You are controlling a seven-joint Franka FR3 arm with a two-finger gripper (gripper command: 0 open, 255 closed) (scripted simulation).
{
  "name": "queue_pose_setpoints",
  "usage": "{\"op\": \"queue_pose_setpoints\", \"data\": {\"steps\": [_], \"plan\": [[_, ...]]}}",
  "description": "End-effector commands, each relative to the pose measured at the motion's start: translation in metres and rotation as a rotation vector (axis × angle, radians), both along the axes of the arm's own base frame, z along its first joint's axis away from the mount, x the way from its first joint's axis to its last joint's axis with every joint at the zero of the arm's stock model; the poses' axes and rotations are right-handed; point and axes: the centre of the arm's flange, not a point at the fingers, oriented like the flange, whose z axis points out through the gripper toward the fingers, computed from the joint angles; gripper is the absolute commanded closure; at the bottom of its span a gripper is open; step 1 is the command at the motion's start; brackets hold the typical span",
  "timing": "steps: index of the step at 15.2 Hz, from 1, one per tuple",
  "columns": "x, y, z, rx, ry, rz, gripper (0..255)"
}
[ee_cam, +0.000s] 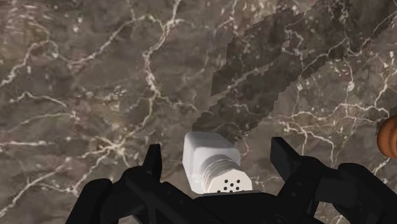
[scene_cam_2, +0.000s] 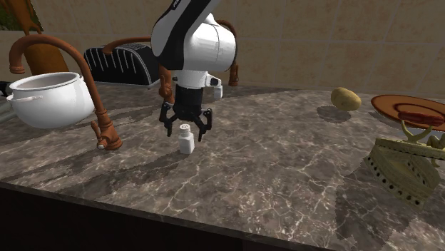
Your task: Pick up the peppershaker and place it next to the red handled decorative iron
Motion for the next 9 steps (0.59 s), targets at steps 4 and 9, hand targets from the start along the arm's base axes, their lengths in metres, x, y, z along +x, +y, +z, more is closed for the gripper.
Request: {"op": "queue_pose_setpoints", "data": {"steps": [4,9], "plan": [[0.0,0.0,-0.0001,0.0,0.0,0.0,255],[0.0,0.0001,-0.0001,0.0,0.0,0.0,255]]}}
